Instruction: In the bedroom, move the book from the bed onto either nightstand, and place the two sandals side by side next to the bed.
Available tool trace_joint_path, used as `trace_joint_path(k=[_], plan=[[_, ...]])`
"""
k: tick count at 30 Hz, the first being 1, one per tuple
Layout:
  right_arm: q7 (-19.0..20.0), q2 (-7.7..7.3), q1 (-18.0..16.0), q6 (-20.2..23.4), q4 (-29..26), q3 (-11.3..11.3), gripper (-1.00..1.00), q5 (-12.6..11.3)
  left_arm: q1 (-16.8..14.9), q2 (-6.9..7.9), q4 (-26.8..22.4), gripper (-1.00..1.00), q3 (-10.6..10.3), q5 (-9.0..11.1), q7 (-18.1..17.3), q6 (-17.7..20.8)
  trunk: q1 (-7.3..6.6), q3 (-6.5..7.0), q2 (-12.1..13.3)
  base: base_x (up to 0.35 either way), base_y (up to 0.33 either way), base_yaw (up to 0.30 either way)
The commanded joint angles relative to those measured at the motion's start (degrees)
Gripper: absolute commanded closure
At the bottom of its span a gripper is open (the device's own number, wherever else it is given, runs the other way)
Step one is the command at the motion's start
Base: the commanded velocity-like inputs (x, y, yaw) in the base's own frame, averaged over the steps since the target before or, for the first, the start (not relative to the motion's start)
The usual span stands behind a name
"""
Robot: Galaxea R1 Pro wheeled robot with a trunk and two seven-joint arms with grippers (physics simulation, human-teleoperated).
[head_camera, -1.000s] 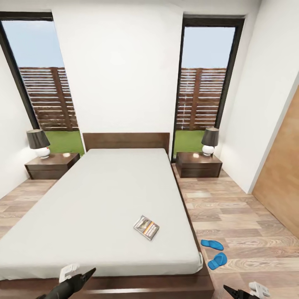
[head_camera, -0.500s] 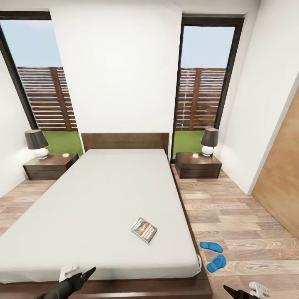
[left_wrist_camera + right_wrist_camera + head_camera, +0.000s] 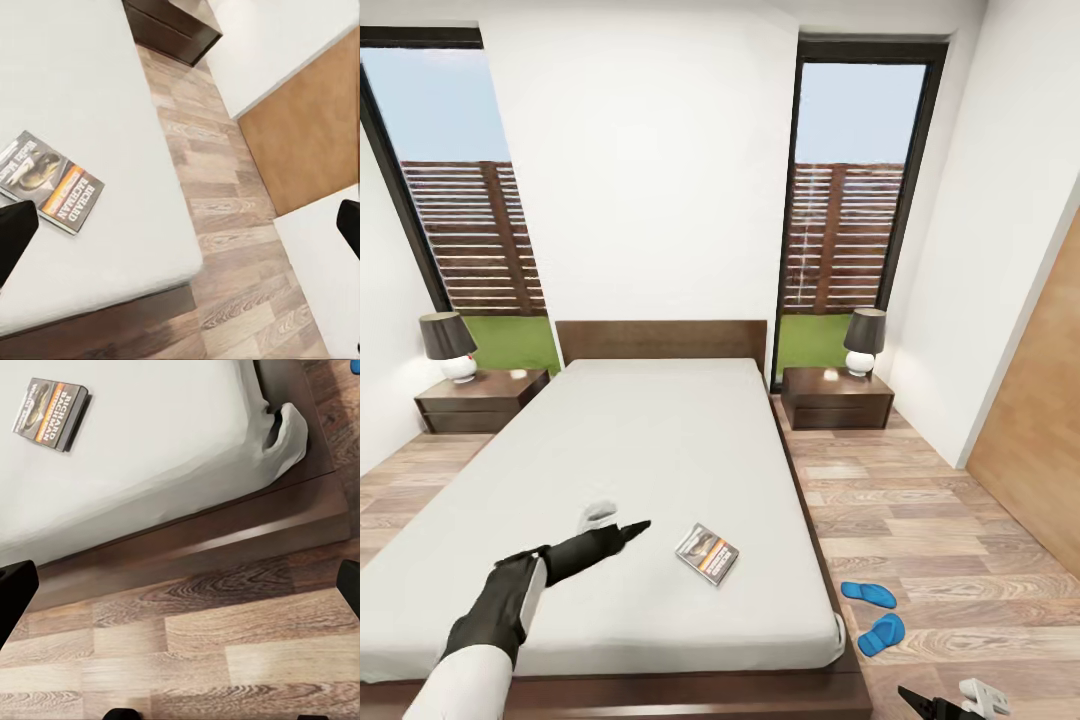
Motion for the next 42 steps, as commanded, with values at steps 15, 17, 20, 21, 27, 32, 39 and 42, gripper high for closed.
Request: trace_joint_path(k=[15,17,20,21,27,32,39,42], plan=[[0.22,-0.04,-0.06,-0.05,0.08,-0.50,-1.00,0.30,-13.39,-3.78,-10.80,-1.00,-6.35,0.50,9.01,23.20,0.04,-0.15,-0.14,0.000,0.000,0.000],[0.27,-0.07,-0.06,-0.03,0.08,-0.52,-1.00,0.26,-13.47,-4.07,-8.21,-1.00,-6.26,0.93,9.88,23.20,0.04,-0.15,-0.14,0.000,0.000,0.000],[0.31,-0.10,-0.06,0.03,0.08,-0.56,-1.00,0.15,-13.55,-4.31,-4.30,-1.00,-5.58,1.91,10.74,23.18,0.04,-0.22,-0.14,0.000,0.000,0.000],[0.28,-0.10,-0.06,0.01,0.05,-0.58,-1.00,0.16,-13.55,-4.32,-4.03,-1.00,-5.44,1.99,10.78,23.18,0.04,-0.29,-0.14,0.000,0.000,0.000],[0.23,-0.10,-0.06,-0.04,0.01,-0.62,-1.00,0.26,-13.42,-4.42,-3.57,-1.00,-5.28,2.03,10.90,22.40,0.04,-0.79,-0.14,0.000,0.000,0.000],[0.16,-0.10,-0.06,-0.04,-0.01,-0.69,-1.00,0.28,-13.10,-4.55,-3.50,-1.00,-5.32,2.23,10.90,19.52,0.04,-1.24,-0.14,0.000,0.000,0.000],[0.22,-0.10,-0.06,0.00,-0.01,-0.71,-1.00,0.28,-12.95,-4.62,-3.37,-1.00,-5.22,2.27,10.89,18.93,0.04,-1.87,-0.14,0.000,0.000,0.000],[0.22,-0.10,-0.06,0.03,-0.01,-0.73,-1.00,0.28,-12.89,-4.65,-3.29,-1.00,-5.25,2.27,10.88,18.87,0.04,-2.14,-0.14,0.000,0.000,0.000]])
